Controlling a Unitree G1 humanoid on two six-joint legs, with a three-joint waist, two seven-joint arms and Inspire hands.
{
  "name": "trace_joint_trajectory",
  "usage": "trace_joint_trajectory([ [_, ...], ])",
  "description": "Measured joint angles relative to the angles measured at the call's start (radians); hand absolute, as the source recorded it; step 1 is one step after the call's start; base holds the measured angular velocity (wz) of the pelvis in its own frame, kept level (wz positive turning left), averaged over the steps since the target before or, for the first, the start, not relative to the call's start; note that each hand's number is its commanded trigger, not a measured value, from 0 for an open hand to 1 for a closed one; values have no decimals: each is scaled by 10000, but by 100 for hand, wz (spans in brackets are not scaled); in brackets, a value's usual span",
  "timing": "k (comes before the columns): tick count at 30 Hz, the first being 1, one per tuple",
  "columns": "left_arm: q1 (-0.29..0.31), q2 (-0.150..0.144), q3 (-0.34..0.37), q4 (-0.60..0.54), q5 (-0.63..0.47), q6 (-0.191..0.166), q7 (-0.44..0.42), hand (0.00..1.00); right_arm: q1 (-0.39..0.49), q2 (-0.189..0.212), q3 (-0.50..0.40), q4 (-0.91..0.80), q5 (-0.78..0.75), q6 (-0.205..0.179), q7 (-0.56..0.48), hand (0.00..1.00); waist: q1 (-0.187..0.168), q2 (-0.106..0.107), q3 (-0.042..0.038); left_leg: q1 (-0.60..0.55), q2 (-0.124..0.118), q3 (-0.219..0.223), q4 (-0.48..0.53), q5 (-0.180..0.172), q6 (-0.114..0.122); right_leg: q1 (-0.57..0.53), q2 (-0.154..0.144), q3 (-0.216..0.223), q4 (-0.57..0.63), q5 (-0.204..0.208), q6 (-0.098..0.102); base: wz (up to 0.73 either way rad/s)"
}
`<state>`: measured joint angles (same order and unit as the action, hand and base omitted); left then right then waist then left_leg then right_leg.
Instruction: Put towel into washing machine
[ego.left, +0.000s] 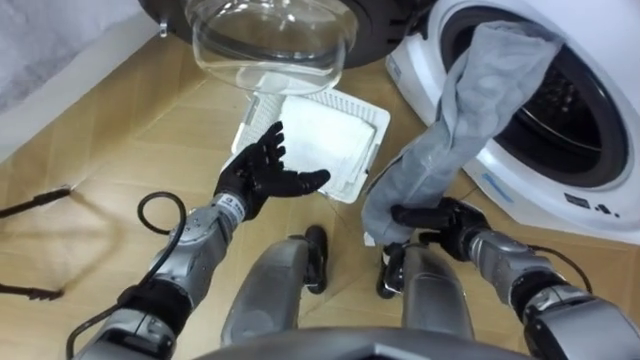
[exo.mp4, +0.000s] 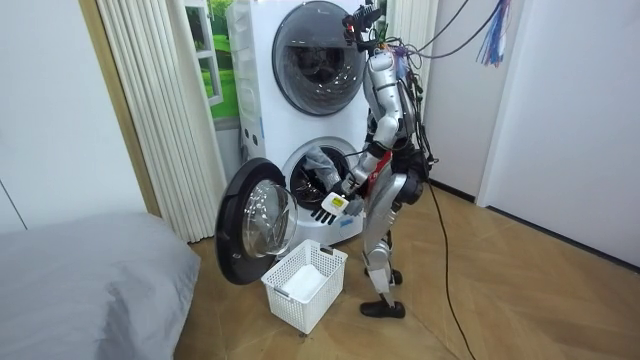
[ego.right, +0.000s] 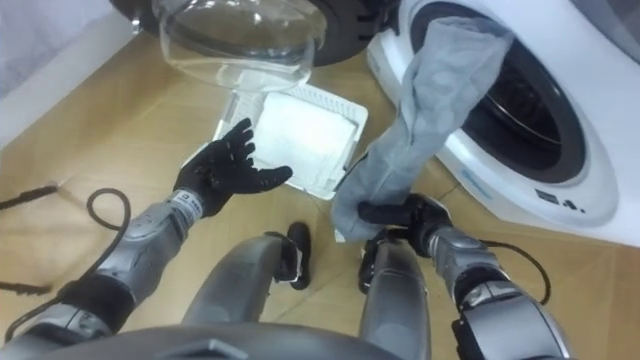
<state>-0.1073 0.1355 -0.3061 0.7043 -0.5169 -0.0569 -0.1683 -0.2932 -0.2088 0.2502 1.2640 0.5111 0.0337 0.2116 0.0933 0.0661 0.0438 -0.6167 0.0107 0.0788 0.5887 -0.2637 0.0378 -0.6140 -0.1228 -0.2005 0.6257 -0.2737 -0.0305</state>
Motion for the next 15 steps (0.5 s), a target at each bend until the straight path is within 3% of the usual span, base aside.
trace_joint_trajectory([
  [2,14,-56,-4,16,19,245,46,0,-182,-58,2,386,584,129,154,100,116,0,1,-11,-46,-21,-33,27,7,-19,-94,-51,14,-6,13,6],
  [10,56,-101,-59,-158,68,515,253,0,-342,-56,5,1013,2695,478,400,100,216,14,10,-280,-75,-27,-5,59,48,-180,-183,-255,33,-35,59,8],
  [15,38,-281,-101,-282,-13,537,407,0,-313,78,-414,1078,4081,546,288,100,210,119,70,-580,-105,-150,282,63,56,-354,-277,-438,247,-45,73,11],
])
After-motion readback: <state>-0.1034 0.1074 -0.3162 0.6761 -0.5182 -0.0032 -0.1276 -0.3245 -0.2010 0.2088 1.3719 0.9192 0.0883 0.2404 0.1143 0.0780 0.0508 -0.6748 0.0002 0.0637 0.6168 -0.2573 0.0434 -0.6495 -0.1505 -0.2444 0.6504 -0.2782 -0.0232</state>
